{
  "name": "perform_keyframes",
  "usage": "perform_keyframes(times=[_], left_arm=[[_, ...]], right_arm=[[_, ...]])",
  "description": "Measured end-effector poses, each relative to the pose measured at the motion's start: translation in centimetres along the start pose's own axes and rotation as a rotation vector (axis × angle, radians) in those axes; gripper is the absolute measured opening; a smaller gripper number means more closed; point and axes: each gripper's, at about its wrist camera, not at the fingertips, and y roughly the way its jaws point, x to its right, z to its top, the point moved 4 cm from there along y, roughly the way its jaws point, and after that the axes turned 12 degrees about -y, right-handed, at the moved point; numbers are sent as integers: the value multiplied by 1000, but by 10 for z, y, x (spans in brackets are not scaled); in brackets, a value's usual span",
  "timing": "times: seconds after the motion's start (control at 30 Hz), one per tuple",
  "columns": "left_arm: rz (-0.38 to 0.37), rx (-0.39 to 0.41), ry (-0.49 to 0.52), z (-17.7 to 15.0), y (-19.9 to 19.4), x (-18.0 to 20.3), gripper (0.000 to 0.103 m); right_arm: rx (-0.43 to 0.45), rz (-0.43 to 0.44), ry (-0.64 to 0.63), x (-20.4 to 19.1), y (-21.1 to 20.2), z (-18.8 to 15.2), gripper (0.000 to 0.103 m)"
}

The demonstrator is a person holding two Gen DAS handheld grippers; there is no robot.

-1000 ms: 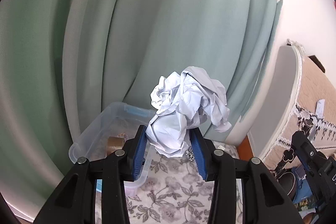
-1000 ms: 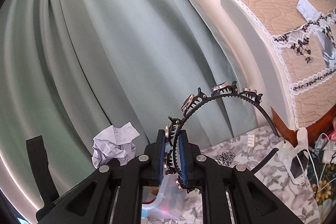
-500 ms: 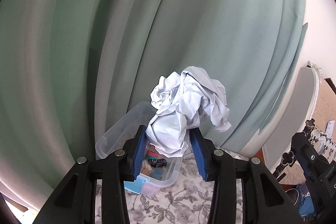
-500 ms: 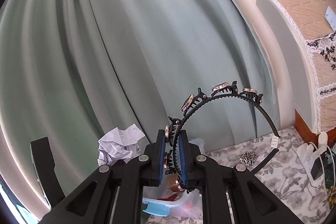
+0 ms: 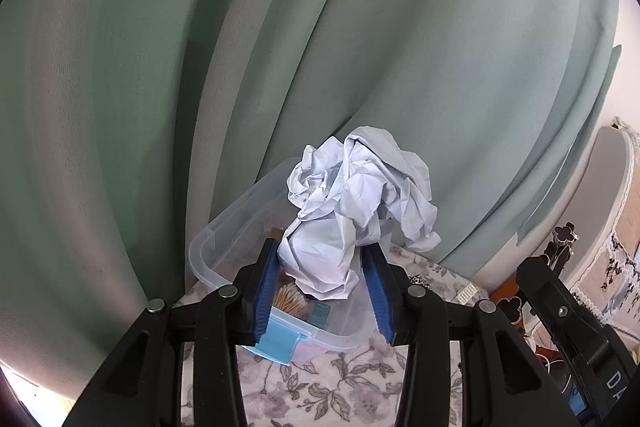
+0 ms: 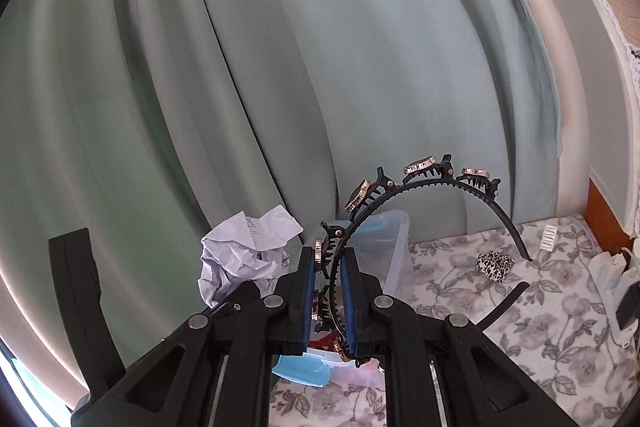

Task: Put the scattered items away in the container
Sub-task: 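Lift and carry the paper and headband over the clear box with both tools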

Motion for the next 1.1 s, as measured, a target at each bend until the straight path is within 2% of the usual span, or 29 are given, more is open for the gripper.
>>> perform_keyframes(times=[0.3, 0.6, 1.1], left_arm=[[28, -31, -63, 5, 36, -30, 44], [37, -47, -106, 5, 64, -49, 44], [61, -77, -129, -3, 102, -63, 44]], right_arm=[[-89, 22, -46, -10, 47, -19, 14], [-52, 81, -122, -24, 72, -19, 14], [-107, 170, -197, -24, 133, -32, 14]])
